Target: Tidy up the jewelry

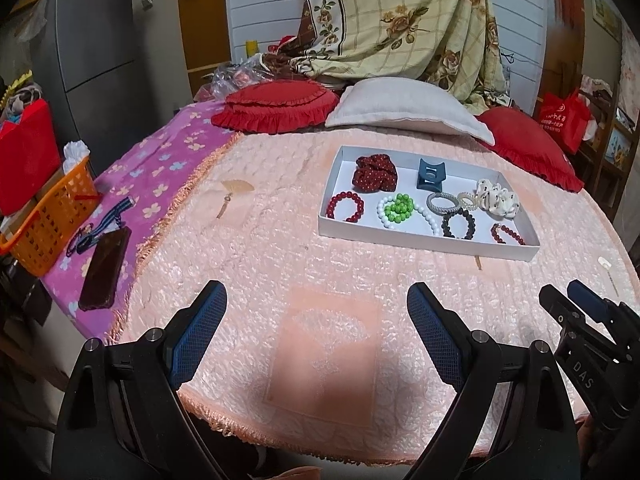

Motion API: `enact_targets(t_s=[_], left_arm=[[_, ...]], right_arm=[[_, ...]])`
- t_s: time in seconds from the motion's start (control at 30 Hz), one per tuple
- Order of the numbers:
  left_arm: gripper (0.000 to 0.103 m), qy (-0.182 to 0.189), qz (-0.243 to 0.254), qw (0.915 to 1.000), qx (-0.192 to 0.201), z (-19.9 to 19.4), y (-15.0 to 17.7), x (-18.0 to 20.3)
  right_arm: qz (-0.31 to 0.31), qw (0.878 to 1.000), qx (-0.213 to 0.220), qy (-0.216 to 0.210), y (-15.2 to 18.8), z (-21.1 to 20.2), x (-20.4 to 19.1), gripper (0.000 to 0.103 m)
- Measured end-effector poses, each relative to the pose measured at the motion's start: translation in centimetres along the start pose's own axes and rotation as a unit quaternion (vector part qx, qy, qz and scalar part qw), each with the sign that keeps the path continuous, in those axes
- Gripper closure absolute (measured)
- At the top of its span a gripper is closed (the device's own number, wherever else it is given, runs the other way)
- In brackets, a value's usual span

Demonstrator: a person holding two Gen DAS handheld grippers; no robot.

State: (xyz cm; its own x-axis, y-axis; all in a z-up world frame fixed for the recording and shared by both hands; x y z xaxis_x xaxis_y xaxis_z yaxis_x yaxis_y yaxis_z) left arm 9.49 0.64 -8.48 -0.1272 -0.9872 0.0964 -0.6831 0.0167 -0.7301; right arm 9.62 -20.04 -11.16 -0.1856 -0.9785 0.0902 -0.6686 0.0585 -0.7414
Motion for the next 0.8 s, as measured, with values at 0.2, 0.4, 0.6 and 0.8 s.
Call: enact_targets(t_s=[0.2,0.4,0.6,0.8], left_arm=[[0.011,0.001,0.002,1.0,0.0,0.1,0.1,-0.1],[0.011,-0.001,0.003,1.0,-0.002,0.1,0.1,-0.1],[0.011,0.001,0.003,1.0,0.003,0.2,0.2,-0.1],[0.011,-0.001,0.007,1.0,0.003,0.4,0.2,0.0]], right_arm=[[0.0,1.0,-0.003,0.002,0.2,0.2,-0.1,0.061],[0.003,1.0,-0.002,0.008,0.3,0.4,0.2,0.06],[0.024,0.999,-0.011,0.018,0.4,0.9,1.6,0.06],[0.02,1.0,-0.019,0.016,0.9,1.4,1.3,0.06]])
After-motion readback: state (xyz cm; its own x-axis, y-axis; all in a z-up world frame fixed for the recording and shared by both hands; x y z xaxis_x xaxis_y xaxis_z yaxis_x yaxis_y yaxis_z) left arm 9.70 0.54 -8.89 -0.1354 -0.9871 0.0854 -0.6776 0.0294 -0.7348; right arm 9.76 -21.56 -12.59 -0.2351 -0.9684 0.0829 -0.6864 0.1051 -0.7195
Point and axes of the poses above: each gripper's, at about its wrist camera, not at the fingertips, and z roughly the way its jaws point, x to its right, y to its underside, the point moved 7 cm from there along z, roughly the way its jaws point, and after that the axes turned 10 degrees about y, right-handed, at the moved point
